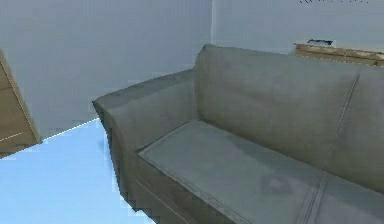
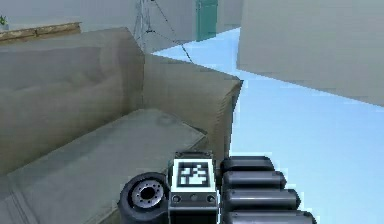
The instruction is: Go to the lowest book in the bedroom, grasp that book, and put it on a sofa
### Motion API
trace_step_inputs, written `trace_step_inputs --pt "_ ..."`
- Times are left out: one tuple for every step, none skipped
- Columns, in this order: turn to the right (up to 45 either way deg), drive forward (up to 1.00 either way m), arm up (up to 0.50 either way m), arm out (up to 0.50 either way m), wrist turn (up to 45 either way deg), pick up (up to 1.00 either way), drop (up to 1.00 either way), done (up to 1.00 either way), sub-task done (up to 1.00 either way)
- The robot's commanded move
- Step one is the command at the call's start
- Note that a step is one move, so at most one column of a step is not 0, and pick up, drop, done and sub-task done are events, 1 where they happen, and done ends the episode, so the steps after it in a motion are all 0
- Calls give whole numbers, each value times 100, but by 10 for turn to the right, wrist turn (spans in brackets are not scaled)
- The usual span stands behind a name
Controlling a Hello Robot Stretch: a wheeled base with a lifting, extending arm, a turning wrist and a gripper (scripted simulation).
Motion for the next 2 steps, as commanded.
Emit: trace_step_inputs --pt "-30 0 0 0 0 0 0 0 0" --pt "60 0 0 0 0 0 0 0 0"
